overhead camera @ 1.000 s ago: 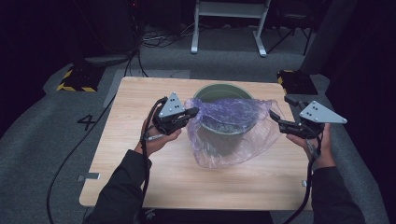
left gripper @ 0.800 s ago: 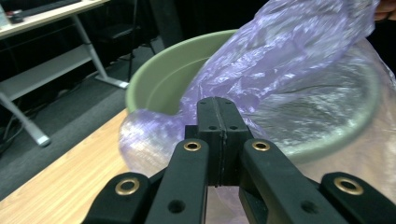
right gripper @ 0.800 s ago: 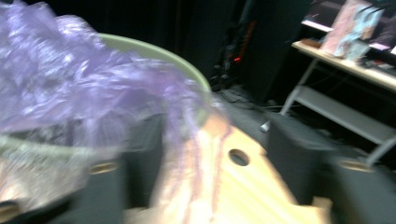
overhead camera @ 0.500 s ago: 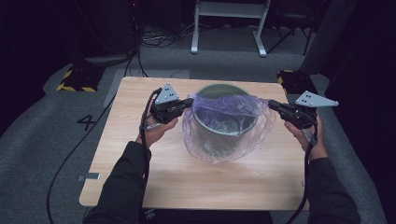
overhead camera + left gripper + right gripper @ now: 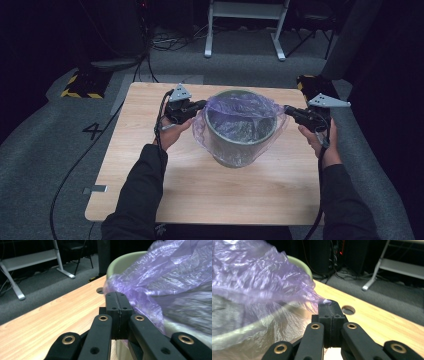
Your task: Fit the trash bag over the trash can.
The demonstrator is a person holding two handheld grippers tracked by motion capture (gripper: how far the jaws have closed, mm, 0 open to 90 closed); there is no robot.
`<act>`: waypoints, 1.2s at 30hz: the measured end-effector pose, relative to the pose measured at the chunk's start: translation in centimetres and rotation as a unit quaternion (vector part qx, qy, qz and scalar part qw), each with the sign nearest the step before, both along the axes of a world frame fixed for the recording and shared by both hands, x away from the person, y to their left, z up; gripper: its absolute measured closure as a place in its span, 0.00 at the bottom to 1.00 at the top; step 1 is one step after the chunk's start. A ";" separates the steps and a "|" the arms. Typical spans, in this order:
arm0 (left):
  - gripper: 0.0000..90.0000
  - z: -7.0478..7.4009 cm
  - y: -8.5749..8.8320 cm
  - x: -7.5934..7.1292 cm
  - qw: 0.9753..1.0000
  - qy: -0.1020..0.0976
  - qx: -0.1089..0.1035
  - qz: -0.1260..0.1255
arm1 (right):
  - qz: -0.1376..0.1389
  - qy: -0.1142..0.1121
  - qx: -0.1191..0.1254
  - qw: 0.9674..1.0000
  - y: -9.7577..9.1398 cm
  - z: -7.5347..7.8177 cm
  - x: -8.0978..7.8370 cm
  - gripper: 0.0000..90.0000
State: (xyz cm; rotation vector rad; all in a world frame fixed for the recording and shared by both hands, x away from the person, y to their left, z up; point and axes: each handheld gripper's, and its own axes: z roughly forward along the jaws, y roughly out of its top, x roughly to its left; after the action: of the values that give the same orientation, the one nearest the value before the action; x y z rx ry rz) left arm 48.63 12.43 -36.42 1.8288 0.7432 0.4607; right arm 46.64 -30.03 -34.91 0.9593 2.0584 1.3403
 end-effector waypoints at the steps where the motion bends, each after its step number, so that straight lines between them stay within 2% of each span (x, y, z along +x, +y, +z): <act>1: 1.00 -0.2 0.0 0.2 1.000 0.004 0.002 0.003 | -0.002 0.003 0.000 1.000 0.0 -0.2 0.2 1.00; 5: 1.00 -0.9 -0.2 1.1 1.000 0.020 0.013 0.016 | -0.017 0.022 -0.009 1.000 0.4 -0.9 0.7 1.00; 10: 1.00 -1.8 -0.4 1.9 0.999 0.033 0.012 0.021 | -0.024 0.033 -0.009 0.999 0.6 -1.8 1.3 1.00; 14: 1.00 -2.4 -0.8 2.4 0.999 0.042 0.015 0.020 | -0.031 0.035 -0.008 0.999 0.7 -2.3 1.7 1.00; 19: 1.00 -2.9 -1.3 2.8 0.998 0.053 0.028 0.019 | -0.044 0.026 -0.011 0.999 0.8 -2.8 1.9 1.00; 24: 1.00 -3.2 -1.3 3.0 0.997 0.061 0.037 0.015 | -0.037 0.033 -0.013 0.999 0.8 -3.5 1.7 1.00; 29: 1.00 -3.1 -1.0 3.0 0.997 0.061 0.046 0.015 | -0.029 0.024 -0.007 0.999 0.6 -3.6 0.9 1.00; 31: 1.00 -3.2 -1.0 3.0 0.997 0.062 0.047 0.013 | -0.030 0.010 0.000 0.999 0.5 -3.3 0.7 0.99; 36: 1.00 -3.5 -1.7 3.3 0.995 0.066 0.073 0.013 | -0.049 -0.016 0.004 0.999 0.5 -2.3 0.8 0.98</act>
State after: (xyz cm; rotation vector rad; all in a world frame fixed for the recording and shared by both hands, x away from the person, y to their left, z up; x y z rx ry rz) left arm 51.91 10.73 -39.93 2.0043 0.8432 0.4228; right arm 47.42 -29.54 -37.21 1.0233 1.9577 1.3064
